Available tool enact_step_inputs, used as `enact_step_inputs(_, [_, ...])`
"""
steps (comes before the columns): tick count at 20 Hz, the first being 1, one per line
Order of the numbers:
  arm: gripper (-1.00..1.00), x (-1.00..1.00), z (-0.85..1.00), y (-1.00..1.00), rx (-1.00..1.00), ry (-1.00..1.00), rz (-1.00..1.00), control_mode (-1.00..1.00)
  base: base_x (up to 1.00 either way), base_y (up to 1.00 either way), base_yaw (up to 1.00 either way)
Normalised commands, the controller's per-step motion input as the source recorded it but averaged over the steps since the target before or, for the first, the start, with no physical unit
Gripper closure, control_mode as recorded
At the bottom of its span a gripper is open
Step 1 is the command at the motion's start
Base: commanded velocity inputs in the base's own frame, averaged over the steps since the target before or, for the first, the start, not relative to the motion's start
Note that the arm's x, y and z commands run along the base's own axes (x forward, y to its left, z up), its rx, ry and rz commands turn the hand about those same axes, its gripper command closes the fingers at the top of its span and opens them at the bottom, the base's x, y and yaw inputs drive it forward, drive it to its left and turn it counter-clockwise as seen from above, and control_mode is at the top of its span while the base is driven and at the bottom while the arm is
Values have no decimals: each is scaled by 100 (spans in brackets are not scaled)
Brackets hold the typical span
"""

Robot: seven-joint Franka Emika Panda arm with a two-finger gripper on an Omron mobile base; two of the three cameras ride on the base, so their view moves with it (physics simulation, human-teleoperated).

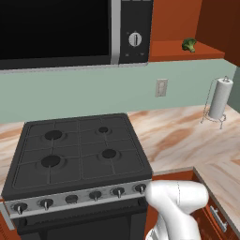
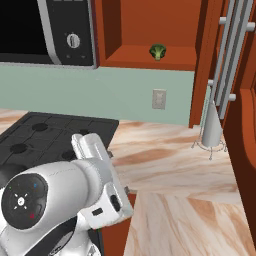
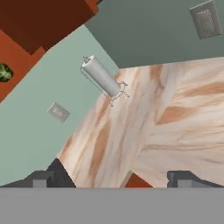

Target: Pick the broccoli from the counter and place it in the cabinet. Then close the cabinet.

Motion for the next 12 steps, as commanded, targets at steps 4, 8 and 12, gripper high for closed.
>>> enact_step_inputs(4, [-100,-20,0,-39,33,6,-29,-100,0,0,0])
enact_step_inputs(8, [-100,-5,0,-58,38,-1,-7,-100,0,0,0])
enact_step_inputs(12, [-100,9,7,-12,30,-22,0,-100,0,0,0])
